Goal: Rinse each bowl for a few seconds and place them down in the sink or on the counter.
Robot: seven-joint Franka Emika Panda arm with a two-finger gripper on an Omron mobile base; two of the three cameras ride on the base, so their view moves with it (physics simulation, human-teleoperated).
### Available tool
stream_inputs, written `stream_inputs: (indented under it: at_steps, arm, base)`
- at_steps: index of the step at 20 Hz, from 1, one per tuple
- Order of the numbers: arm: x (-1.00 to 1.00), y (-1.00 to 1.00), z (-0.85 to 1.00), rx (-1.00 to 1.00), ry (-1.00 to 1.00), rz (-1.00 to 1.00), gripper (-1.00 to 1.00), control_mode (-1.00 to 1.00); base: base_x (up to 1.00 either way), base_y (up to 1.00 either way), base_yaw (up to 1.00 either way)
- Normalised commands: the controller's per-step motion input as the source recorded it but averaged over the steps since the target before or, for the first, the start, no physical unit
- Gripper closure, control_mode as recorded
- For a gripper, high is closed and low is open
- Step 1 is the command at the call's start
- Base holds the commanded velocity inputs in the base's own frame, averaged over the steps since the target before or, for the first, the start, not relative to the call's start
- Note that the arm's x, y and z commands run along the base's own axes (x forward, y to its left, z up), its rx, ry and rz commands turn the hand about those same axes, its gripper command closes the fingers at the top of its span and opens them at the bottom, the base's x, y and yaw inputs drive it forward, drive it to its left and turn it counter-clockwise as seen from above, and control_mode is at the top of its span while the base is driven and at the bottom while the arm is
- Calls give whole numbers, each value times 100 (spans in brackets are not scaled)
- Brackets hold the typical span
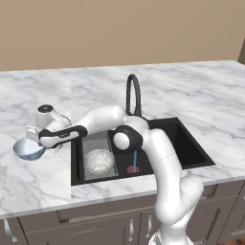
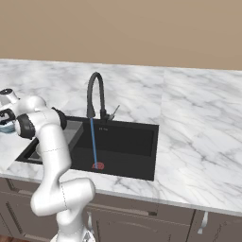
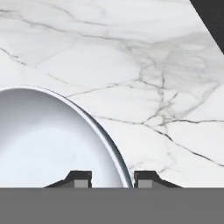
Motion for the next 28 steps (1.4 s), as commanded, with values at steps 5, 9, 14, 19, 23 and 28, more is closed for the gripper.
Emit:
stream_inputs:
  at_steps: [5, 9, 14, 19, 23, 28]
  arm:
    - [-6, -6, 2, 0, 0, 0, 100, -100]
    - [-14, -29, 15, 0, -4, 0, 100, -100]
    - [-17, -39, 33, -2, -8, -5, 100, -100]
    - [-11, -37, 53, -5, -2, -15, 100, -100]
    - [-32, -40, 36, 0, -3, -23, 100, -100]
    - [-31, -36, 31, -1, -1, -27, 100, -100]
  base:
    - [0, 0, 0]
    - [0, 0, 0]
    - [0, 0, 0]
    - [0, 0, 0]
    - [0, 0, 0]
    - [0, 0, 0]
